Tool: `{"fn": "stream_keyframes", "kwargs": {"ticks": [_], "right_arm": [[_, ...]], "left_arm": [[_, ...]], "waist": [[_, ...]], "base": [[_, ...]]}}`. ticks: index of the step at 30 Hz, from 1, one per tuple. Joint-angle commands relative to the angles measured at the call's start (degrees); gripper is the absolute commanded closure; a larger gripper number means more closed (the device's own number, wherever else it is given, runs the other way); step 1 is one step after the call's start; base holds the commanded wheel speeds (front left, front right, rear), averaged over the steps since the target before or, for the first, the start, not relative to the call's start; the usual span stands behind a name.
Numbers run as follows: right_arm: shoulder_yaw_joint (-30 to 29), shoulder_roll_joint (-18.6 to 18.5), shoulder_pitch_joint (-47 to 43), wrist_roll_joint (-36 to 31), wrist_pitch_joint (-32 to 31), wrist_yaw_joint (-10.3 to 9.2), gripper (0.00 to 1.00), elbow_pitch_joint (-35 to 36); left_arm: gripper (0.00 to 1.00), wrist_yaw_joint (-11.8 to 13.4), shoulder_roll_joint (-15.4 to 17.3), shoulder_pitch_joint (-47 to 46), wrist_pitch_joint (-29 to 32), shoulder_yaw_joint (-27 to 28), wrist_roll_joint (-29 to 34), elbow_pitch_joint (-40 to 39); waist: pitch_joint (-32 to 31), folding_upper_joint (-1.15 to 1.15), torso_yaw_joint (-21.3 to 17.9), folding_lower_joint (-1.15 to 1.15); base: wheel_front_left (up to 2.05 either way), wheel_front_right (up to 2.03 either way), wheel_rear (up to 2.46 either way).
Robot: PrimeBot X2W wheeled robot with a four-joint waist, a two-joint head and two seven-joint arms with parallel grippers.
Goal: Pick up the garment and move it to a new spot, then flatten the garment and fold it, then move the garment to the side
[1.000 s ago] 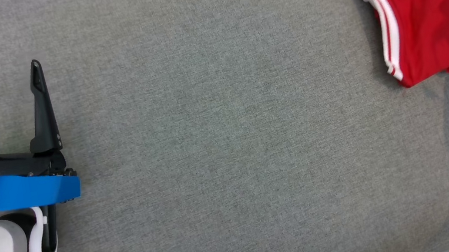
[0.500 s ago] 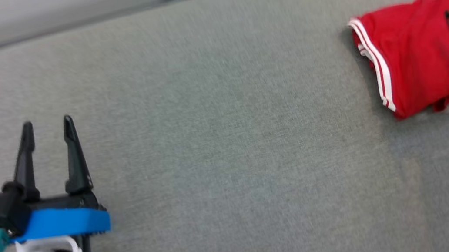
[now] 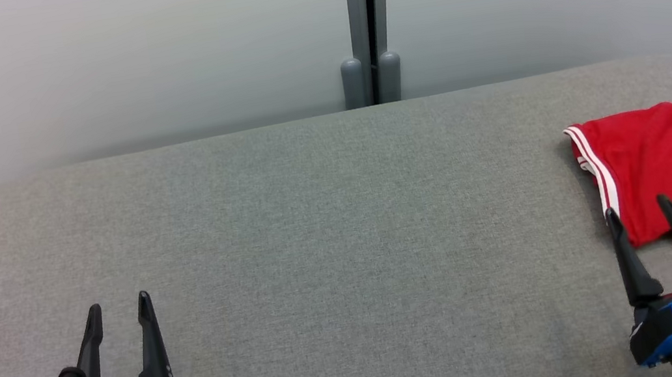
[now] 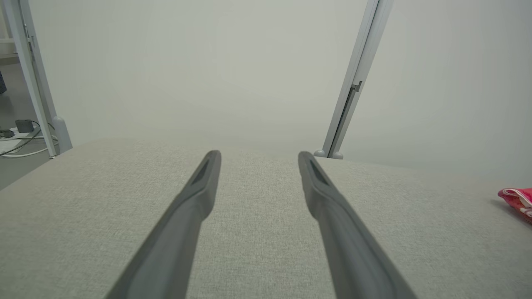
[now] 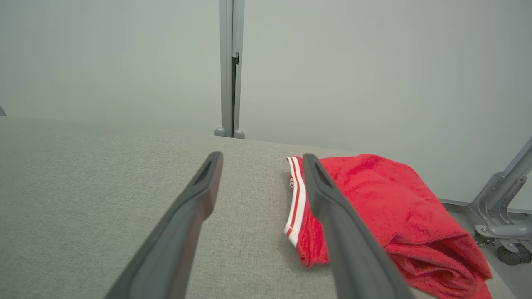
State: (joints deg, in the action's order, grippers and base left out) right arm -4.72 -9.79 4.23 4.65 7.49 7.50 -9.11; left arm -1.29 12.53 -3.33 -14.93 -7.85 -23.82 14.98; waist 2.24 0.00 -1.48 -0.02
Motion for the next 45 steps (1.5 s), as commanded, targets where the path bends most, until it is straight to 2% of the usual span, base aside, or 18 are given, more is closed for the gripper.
{"fn": "stream_keyframes", "kwargs": {"ticks": [1,5,9,27,28,35,45], "right_arm": [[-0.35,0.96,-1.27,-0.09,-0.55,0.00,0.00,0.95],[-1.13,3.69,-4.53,-0.46,-1.79,0.00,0.00,4.17],[-1.26,4.88,-5.46,-0.75,-2.64,0.00,0.00,5.30],[-1.69,6.07,-5.86,-0.44,-1.73,0.00,0.00,3.45],[-1.58,5.88,-4.80,-0.37,-1.88,-0.01,1.00,3.41],[-1.31,6.18,-5.11,0.32,-2.22,-0.01,1.00,-0.64],[-1.55,6.27,-3.96,12.16,-3.97,-0.01,1.00,-1.30]], "left_arm": [[0.00,-0.17,-0.05,0.72,-0.24,0.37,-0.20,0.30],[0.00,-0.51,-0.64,2.27,-0.28,0.78,0.34,1.21],[0.00,-1.03,-0.98,3.14,-0.29,1.34,0.73,2.01],[0.00,-3.66,-1.90,2.21,-0.31,2.49,0.45,4.69],[1.00,-3.51,-2.02,2.92,-0.04,2.52,0.41,4.80],[1.00,-3.57,-3.64,4.86,0.37,1.77,0.02,8.20],[1.00,-3.93,-4.44,3.66,3.31,3.59,-9.26,6.98]], "waist": [[-0.39,0.00,0.21,0.02],[-1.59,0.00,1.07,0.02],[-2.08,0.00,1.29,0.02],[-2.25,0.00,1.73,0.02],[-2.26,0.00,1.73,0.02],[-2.26,0.00,1.74,0.03],[-2.25,0.00,1.72,0.03]], "base": [[0.00,0.00,0.00],[0.00,0.00,0.00],[0.00,0.00,0.00],[0.00,0.00,0.00],[0.00,0.00,0.00],[0.00,0.00,0.00],[0.00,0.00,0.00]]}}
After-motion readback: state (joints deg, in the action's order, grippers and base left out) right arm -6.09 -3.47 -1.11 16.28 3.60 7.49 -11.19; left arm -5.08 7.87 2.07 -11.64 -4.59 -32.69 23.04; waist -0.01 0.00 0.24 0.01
